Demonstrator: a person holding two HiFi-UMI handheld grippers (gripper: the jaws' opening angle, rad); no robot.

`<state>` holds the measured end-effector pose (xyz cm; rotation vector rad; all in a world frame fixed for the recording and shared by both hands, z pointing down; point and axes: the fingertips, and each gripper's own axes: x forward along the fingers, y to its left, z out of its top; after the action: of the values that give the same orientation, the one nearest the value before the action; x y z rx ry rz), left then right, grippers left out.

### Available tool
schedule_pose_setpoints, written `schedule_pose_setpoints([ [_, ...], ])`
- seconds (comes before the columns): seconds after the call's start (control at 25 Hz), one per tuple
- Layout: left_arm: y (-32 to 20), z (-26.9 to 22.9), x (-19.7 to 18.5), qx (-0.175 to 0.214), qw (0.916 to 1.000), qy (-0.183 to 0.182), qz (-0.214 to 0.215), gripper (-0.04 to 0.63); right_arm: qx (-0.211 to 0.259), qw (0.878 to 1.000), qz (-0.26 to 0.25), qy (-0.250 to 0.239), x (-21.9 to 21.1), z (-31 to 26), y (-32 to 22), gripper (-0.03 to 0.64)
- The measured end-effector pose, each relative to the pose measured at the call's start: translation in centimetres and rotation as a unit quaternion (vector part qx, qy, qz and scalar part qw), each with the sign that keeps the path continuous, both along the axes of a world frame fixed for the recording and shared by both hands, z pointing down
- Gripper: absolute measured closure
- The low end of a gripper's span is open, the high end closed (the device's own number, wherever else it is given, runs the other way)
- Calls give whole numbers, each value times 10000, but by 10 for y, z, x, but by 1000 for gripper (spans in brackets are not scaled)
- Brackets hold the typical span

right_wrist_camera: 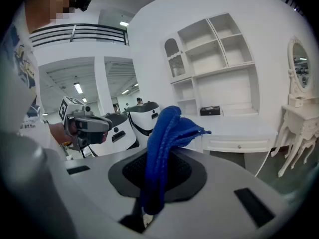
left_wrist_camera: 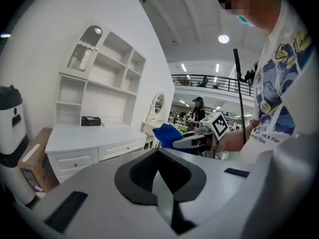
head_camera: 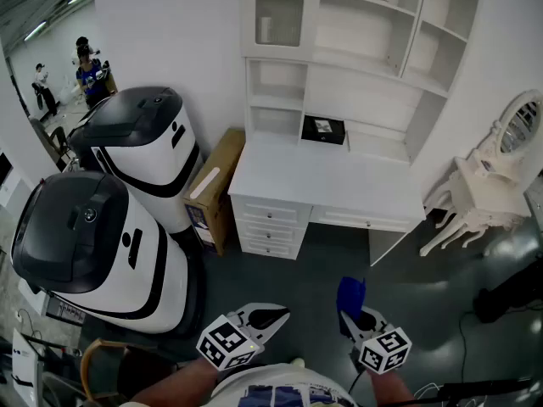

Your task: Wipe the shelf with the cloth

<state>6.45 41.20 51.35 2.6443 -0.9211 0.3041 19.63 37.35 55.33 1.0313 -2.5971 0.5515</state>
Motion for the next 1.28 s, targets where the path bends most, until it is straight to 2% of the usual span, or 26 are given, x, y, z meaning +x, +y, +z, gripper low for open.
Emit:
schedule_pose_setpoints([
  [0.28, -7, -3, 53, 121, 9996, -170, -170, 592, 184, 9996, -75, -208, 55, 1, -14, 548],
  [0.56, -8, 2, 112, 27, 9995, -234, 217, 592, 221, 9988, 227, -379, 111, -1, -13, 548],
  [0.72, -25, -11, 132, 134, 9992, -208, 320, 592, 230, 9983, 280, -462, 131, -5, -24, 548],
  [1.0, -67, -16, 131, 148, 9994, -106, 296, 592, 204, 9984, 252, -469, 128, -2, -69, 548],
  [1.28, -154, -28, 108, 373, 9989, 52, 277, 592, 308, 9982, 367, -371, 112, -20, -149, 548],
])
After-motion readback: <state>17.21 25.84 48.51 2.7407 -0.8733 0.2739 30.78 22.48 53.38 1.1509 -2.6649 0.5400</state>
